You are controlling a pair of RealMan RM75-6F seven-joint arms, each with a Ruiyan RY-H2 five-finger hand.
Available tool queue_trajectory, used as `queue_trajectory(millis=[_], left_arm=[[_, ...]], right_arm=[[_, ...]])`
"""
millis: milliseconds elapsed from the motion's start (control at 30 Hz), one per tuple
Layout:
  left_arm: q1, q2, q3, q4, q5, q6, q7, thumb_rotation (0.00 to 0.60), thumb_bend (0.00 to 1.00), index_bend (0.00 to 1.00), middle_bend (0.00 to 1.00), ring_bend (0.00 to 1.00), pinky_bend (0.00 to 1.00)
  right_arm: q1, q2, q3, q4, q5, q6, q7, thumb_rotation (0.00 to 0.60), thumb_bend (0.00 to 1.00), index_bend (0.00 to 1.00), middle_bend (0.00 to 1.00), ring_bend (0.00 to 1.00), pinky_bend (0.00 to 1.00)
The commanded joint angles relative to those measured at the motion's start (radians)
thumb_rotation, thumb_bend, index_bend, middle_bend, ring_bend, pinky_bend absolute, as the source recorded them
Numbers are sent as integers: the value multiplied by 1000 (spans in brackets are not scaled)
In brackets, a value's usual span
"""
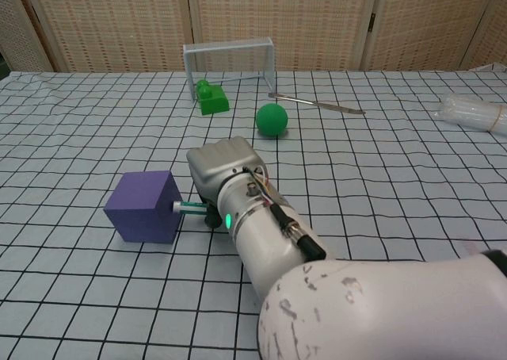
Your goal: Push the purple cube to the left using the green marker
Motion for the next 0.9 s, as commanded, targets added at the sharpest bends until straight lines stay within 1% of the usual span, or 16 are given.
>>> queue_trajectory(millis=[33,200,367,633,800,900], left_arm=[[0,0,0,2,0,-1,-2,600,395,0,0,7,197],[-1,0,-1,2,-3,-3,0,600,396,0,0,7,197],[0,0,-5,4,-10,-5,-2,600,396,0,0,7,197],[0,-1,-8,8,-16,-7,-9,600,396,0,0,7,197],[1,0,-8,6,-12,-3,-7,600,395,0,0,7,197],[2,0,-7,5,-8,0,-6,600,396,0,0,7,197]], right_arm=[[34,-26,24,35,10,-17,-3,600,431,855,735,496,238],[121,-31,39,74,64,-51,28,600,431,855,735,496,238],[218,-31,39,108,128,-53,85,600,431,855,735,496,238],[349,-31,9,161,229,-35,157,600,432,855,735,496,238],[384,-31,-27,176,277,-8,167,600,431,855,735,496,238],[391,-31,-37,175,288,7,168,600,432,855,735,496,238]])
